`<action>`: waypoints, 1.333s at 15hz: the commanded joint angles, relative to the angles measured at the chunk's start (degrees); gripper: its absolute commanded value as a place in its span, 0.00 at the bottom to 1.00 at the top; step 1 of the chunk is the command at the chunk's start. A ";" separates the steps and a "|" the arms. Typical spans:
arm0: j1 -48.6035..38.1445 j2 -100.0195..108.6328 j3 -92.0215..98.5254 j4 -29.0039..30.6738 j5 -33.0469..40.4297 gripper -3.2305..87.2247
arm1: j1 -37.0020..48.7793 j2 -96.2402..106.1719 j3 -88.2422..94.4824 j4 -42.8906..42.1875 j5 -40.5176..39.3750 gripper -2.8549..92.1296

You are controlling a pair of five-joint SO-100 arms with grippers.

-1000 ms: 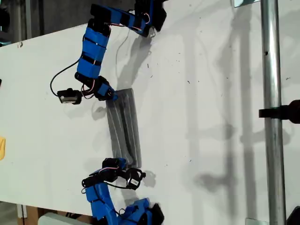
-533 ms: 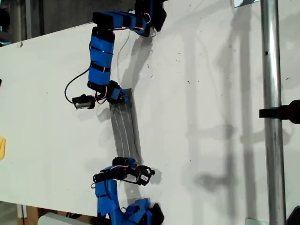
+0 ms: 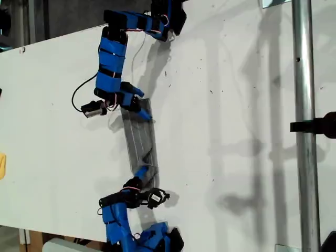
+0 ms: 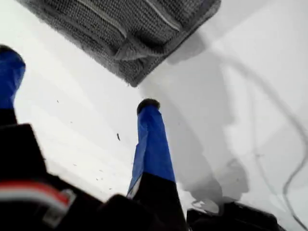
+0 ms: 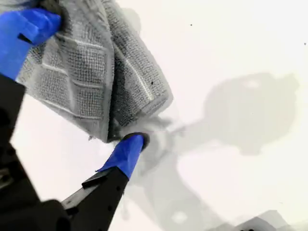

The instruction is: Grasp corners of a towel and fold twice.

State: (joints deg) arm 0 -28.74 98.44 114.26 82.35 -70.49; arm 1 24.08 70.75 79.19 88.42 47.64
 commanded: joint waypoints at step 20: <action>12.39 100.81 64.42 -8.17 -11.95 0.01 | -17.14 98.61 66.80 0.79 38.76 0.43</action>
State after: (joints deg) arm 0 -12.92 199.42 177.89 73.48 -85.61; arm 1 7.29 170.24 146.34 90.26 86.92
